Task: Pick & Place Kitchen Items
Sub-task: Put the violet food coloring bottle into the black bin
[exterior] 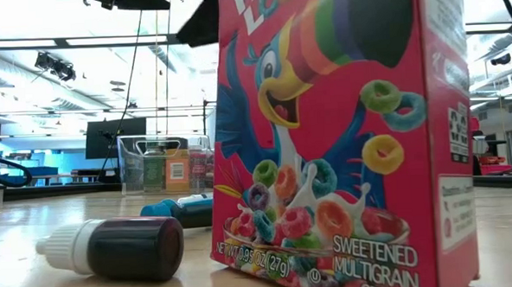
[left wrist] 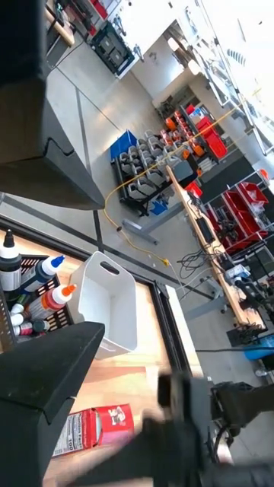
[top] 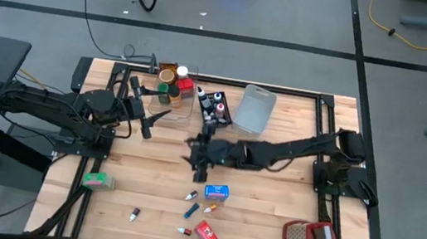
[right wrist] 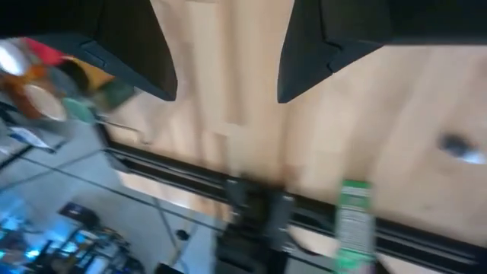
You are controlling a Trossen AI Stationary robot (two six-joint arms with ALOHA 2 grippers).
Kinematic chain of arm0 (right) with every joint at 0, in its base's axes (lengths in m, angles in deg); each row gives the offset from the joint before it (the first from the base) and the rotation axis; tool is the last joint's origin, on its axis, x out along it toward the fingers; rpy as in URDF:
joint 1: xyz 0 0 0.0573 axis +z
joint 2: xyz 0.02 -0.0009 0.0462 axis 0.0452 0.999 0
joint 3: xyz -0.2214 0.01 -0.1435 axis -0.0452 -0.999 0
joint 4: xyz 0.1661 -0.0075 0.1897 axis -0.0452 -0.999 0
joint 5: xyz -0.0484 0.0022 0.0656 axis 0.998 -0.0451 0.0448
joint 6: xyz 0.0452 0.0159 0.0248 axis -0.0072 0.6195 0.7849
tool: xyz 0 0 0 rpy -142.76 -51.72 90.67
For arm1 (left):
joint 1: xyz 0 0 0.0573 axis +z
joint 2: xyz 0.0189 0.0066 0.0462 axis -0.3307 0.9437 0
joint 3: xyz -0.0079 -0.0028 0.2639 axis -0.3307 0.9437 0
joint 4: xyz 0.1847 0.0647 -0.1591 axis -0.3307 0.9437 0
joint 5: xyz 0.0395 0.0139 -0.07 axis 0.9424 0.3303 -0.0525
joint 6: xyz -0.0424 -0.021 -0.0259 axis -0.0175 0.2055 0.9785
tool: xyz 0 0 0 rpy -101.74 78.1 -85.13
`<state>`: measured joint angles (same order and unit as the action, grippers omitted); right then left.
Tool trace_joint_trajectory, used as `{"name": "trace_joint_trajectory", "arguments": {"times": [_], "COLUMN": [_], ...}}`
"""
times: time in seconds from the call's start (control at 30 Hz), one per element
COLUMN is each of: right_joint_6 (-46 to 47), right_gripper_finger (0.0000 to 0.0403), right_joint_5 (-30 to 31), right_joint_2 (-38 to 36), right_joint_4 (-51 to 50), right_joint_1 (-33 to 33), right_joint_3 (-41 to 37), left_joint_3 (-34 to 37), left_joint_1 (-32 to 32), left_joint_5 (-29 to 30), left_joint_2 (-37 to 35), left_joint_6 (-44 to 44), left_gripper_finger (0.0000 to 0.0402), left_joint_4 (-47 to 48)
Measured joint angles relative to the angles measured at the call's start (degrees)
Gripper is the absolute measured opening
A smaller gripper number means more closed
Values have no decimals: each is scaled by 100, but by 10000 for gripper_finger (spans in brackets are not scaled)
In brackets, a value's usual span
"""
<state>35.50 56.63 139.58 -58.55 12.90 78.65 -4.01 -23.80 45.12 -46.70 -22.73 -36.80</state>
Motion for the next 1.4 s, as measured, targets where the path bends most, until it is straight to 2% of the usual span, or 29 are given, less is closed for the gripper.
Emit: {"name": "trace_joint_trajectory", "arguments": {"times": [0.37, 0.53, 0.7, 1.4], "right_joint_6": [1154, 1165, 942, 1103], "right_gripper_finger": [240, 240, 240, 240], "right_joint_5": [-5, 0, 3, 51], "right_joint_2": [0, 0, 0, 7], "right_joint_4": [-59, -95, -116, -379], "right_joint_1": [955, 1197, 1249, 1106], "right_joint_3": [0, 0, 0, 0], "left_joint_3": [-2, -1, -2, -2], "left_joint_1": [0, 1, 2, 0], "left_joint_5": [0, 0, 0, 0], "left_joint_2": [0, -2, -2, 0], "left_joint_6": [0, 0, 0, 0], "left_gripper_finger": [263, 263, 263, 263], "left_joint_4": [-4, -4, -6, -7]}}
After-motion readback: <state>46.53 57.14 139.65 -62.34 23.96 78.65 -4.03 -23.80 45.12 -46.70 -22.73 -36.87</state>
